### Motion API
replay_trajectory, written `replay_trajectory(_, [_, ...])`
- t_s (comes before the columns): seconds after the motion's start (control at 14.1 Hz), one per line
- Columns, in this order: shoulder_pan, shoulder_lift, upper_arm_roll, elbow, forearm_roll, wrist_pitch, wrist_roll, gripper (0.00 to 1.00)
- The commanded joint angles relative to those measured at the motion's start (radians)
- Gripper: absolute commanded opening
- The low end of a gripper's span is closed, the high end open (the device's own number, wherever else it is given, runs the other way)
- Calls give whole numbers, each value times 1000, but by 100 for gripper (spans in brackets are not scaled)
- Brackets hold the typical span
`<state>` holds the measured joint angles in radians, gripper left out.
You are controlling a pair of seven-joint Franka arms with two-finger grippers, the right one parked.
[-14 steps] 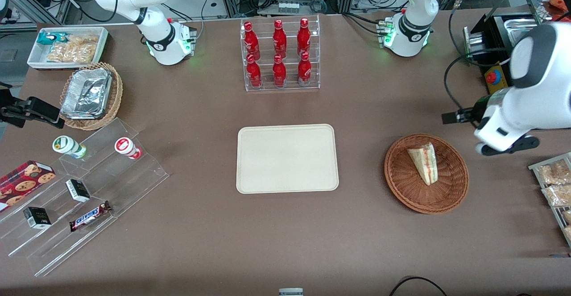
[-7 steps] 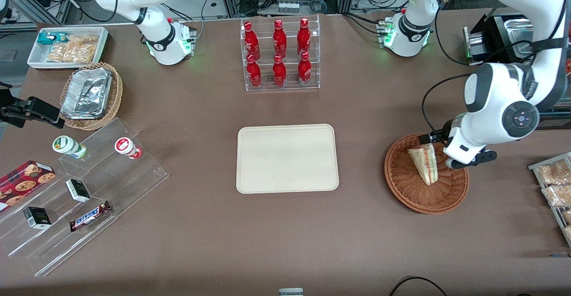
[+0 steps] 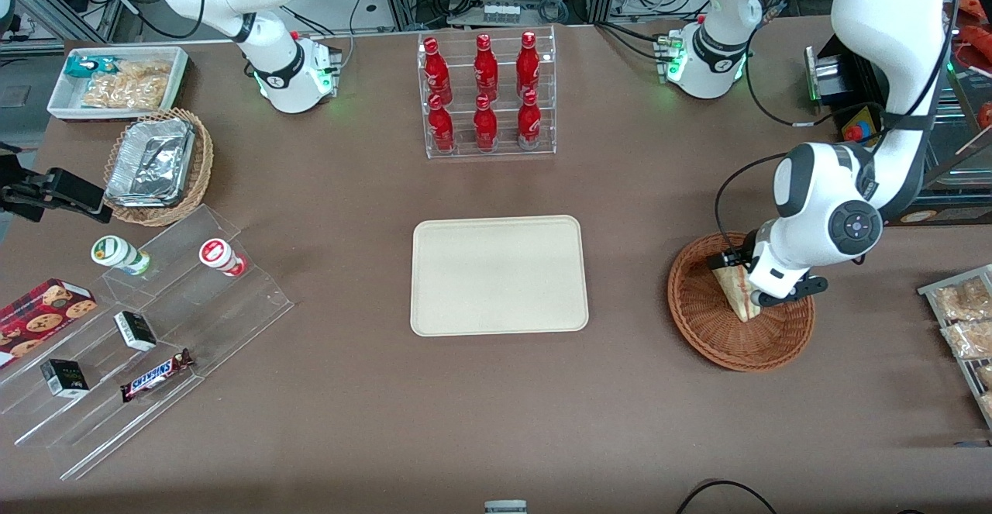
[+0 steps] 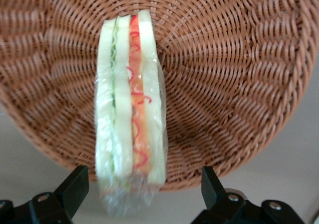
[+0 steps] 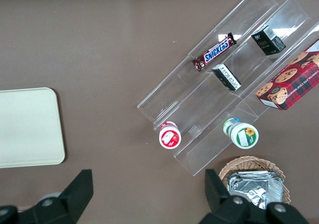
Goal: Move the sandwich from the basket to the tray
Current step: 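Lower the left gripper and close it on the wrapped sandwich, then lift the sandwich and carry it with the left gripper over the tray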
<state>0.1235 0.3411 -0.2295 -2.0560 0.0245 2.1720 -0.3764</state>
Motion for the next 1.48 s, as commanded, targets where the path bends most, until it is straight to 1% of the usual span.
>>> replay_trajectory(0.0, [1,25,-1,3,2,28,-24,100])
replay_trajectory(0.14, [1,41,6,5,2,45,-74,100])
replay_trajectory(0.21, [1,48,7,2,2,64,-85,94])
replay_trajectory(0.35, [2,49,16,3,3,57,-75,39])
replay_trajectory(0.42, [1,47,27,8,5,39,-70,20])
replay_trajectory(0.49, [1,49,27,13,6,28,-65,13])
replay_trajectory(0.64, [1,46,27,23,5,19,-24,9])
replay_trajectory(0.78, [1,39,27,71,3,-26,-16,8])
replay_trajectory(0.92, [-13,36,21,158,-3,-108,-56,9])
replay_trajectory(0.99, [-33,35,15,202,-2,-151,-108,9])
replay_trajectory(1.2, [-164,49,12,292,-5,-179,-221,10])
replay_trajectory(1.41, [-298,88,12,322,3,-175,-231,10])
